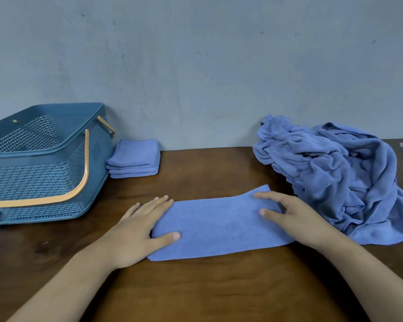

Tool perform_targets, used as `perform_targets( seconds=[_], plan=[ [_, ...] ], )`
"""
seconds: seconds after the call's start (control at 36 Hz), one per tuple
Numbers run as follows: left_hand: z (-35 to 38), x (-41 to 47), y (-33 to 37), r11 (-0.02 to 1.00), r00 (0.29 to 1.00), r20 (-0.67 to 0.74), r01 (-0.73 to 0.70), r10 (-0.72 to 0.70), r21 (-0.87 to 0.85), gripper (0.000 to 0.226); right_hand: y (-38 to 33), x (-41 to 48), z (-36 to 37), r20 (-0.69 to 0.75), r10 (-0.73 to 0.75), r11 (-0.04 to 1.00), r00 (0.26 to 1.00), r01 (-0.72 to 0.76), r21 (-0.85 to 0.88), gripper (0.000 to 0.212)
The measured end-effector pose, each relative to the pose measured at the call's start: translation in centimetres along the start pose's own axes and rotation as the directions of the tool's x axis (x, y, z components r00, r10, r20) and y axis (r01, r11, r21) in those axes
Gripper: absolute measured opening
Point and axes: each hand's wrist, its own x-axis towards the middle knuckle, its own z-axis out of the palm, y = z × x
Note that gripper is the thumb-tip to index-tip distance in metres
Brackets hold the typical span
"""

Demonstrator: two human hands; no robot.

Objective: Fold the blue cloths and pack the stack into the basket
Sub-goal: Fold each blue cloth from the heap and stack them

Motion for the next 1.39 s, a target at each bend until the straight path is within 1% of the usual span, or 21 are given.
perform_targets(
  seconds=[0.08, 0.17, 0.33, 0.47, 0.58, 0.69, 0.78, 0.86, 0.92, 0.97, 1.03, 1.06, 1.11, 1.14, 1.19, 1.25, 1.28, 1.33, 1.39],
  plan=[
    [0.1, 0.0, -0.2, 1.000, 1.000, 0.000, -0.001, 0.001, -0.016, 0.096, -1.5, 0.1, 0.0, -0.039, 0.020, 0.999, 0.999, -0.019, 0.026, 0.039],
    [0.0, 0.1, -0.4, 0.999, 1.000, 0.007, -0.006, 0.007, -0.041, 0.098, -3.3, 0.2, -0.2, -0.050, 0.022, 1.000, 0.998, -0.023, -0.002, 0.043],
    [0.0, 0.1, -0.7, 0.993, 0.999, -0.039, -0.010, 0.006, -0.113, 0.105, -8.8, 0.5, -0.9, 0.013, 0.016, 0.998, 1.000, -0.015, -0.061, 0.055],
    [0.1, 0.1, -0.7, 0.993, 0.999, -0.055, -0.005, -0.002, -0.119, 0.106, -13.7, 1.0, 0.1, 0.130, 0.027, 0.999, 0.991, -0.022, -0.045, 0.062],
    [-0.2, -0.1, -0.3, 0.992, 0.998, -0.063, 0.001, -0.009, -0.125, 0.106, -16.5, 1.8, 2.6, 0.209, 0.010, 0.996, 0.978, 0.009, -0.092, 0.064],
    [-0.6, -0.4, 0.0, 0.990, 0.998, -0.066, 0.013, -0.022, -0.139, 0.108, -17.5, 2.4, 6.2, 0.267, 0.009, 0.992, 0.964, 0.025, -0.123, 0.065],
    [-0.5, -0.4, 0.0, 0.990, 0.998, -0.061, 0.010, -0.019, -0.142, 0.110, -17.1, 2.2, 9.4, 0.287, 0.037, 0.998, 0.957, -0.018, -0.067, 0.065],
    [-0.5, -0.3, -0.1, 0.988, 0.999, -0.047, 0.004, -0.012, -0.156, 0.108, -15.9, 1.9, 11.9, 0.260, 0.086, 0.996, 0.962, -0.082, -0.024, 0.065],
    [-0.8, -0.4, -0.4, 0.974, 0.999, -0.033, 0.015, -0.023, -0.228, 0.103, -15.1, 1.8, 12.4, 0.235, 0.082, 0.996, 0.969, -0.087, 0.009, 0.064],
    [-1.2, -0.2, -0.9, 0.939, 0.997, -0.055, 0.027, -0.049, -0.342, 0.093, -14.9, 1.6, 12.2, 0.221, 0.068, 0.996, 0.973, -0.080, 0.045, 0.063],
    [-1.4, 0.1, -1.4, 0.905, 0.988, -0.132, 0.022, -0.086, -0.425, 0.075, -14.6, 1.6, 11.9, 0.226, 0.066, 0.994, 0.972, -0.083, 0.068, 0.063],
    [-1.5, 0.3, -1.5, 0.899, 0.975, -0.195, 0.014, -0.110, -0.438, 0.065, -14.5, 1.6, 11.9, 0.227, 0.067, 0.994, 0.972, -0.086, 0.073, 0.063],
    [-1.6, 0.5, -1.6, 0.893, 0.934, -0.316, 0.008, -0.168, -0.451, 0.049, -14.4, 1.7, 11.9, 0.230, 0.074, 0.994, 0.970, -0.091, 0.066, 0.062],
    [-1.6, 0.5, -1.5, 0.881, 0.917, -0.348, 0.009, -0.196, -0.473, 0.044, -14.4, 1.7, 11.9, 0.228, 0.072, 0.994, 0.971, -0.089, 0.063, 0.062],
    [-1.7, 0.5, -1.2, 0.842, 0.906, -0.353, 0.006, -0.233, -0.540, 0.036, -14.4, 1.8, 11.9, 0.232, 0.062, 0.994, 0.971, -0.080, 0.068, 0.062],
    [-1.7, 0.4, -1.0, 0.803, 0.917, -0.317, 0.005, -0.241, -0.596, 0.031, -14.4, 1.9, 11.9, 0.246, 0.049, 0.994, 0.968, -0.071, 0.080, 0.061],
    [-1.8, 0.3, -0.8, 0.791, 0.926, -0.295, 0.007, -0.235, -0.611, 0.030, -14.4, 2.0, 11.9, 0.267, 0.043, 0.991, 0.963, -0.074, 0.110, 0.060],
    [-1.7, 0.3, -0.5, 0.780, 0.943, -0.256, 0.007, -0.214, -0.626, 0.023, -14.5, 1.9, 11.5, 0.340, 0.013, 0.957, 0.940, -0.110, 0.269, 0.054],
    [-1.6, 0.3, -0.3, 0.758, 0.947, -0.242, 0.001, -0.209, -0.652, 0.013, -14.5, 1.9, 10.6, 0.399, -0.041, 0.859, 0.916, -0.172, 0.482, 0.045]
  ],
)
